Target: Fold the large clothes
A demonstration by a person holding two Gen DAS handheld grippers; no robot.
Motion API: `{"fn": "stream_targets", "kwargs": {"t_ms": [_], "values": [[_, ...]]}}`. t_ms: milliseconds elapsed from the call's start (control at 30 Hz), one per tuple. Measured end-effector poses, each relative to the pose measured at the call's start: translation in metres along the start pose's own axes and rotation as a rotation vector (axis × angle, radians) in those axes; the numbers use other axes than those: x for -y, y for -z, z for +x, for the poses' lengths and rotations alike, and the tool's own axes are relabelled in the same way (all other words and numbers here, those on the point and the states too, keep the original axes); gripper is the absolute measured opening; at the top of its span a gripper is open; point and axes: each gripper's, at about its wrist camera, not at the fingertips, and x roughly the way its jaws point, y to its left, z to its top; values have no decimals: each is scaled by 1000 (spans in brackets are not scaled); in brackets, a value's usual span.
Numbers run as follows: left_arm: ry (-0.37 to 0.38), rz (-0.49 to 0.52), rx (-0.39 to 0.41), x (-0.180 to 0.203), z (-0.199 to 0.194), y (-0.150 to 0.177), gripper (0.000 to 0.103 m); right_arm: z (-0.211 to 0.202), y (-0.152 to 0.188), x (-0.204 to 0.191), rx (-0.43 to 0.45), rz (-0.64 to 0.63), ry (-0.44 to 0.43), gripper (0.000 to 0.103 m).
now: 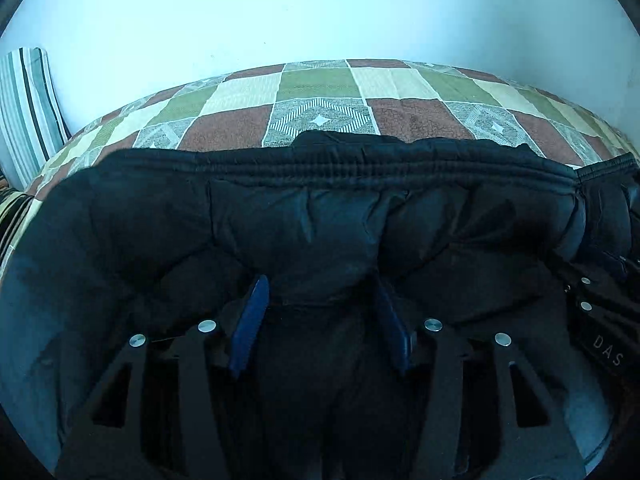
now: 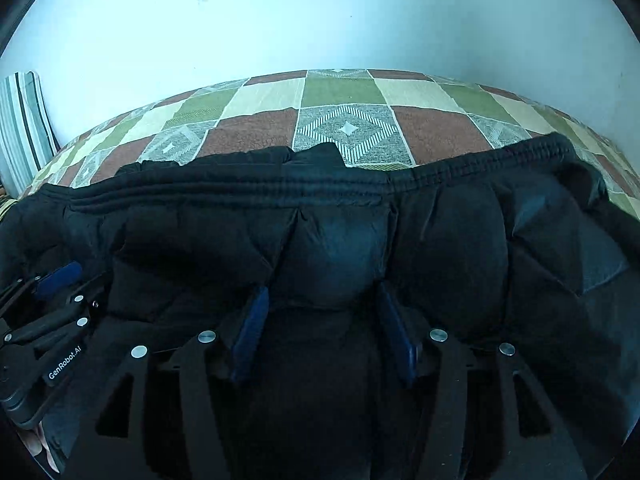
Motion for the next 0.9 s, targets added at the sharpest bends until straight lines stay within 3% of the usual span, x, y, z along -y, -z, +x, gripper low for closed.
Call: {"fn": "stream_targets", "kwargs": {"t_ms": [467,533,600,700,767,833,900], "values": [[18,-7,5,-3,0,-3,55,0,-4,-2,11,-5,12,57],[33,-17,-3,-7,-8,-6,60,-8,-8,0,8,-1,-5,59],[60,-35,-1,-16,-24,-6,72,-22,-10,1,9,-5,-24,68],[77,-72,36,-41,-58,6,75,-66,-2,13,51,2,-28,77],[89,-107,61,-73,-86,23,82,-94,9,32,78,-4,-21,79],[90,-160,72,-107,-109,43,82,-118,23,55,90,-8,4,80],[50,-220,81,-144,-130,69,85,-143,43,85,94,4,40,80]]}}
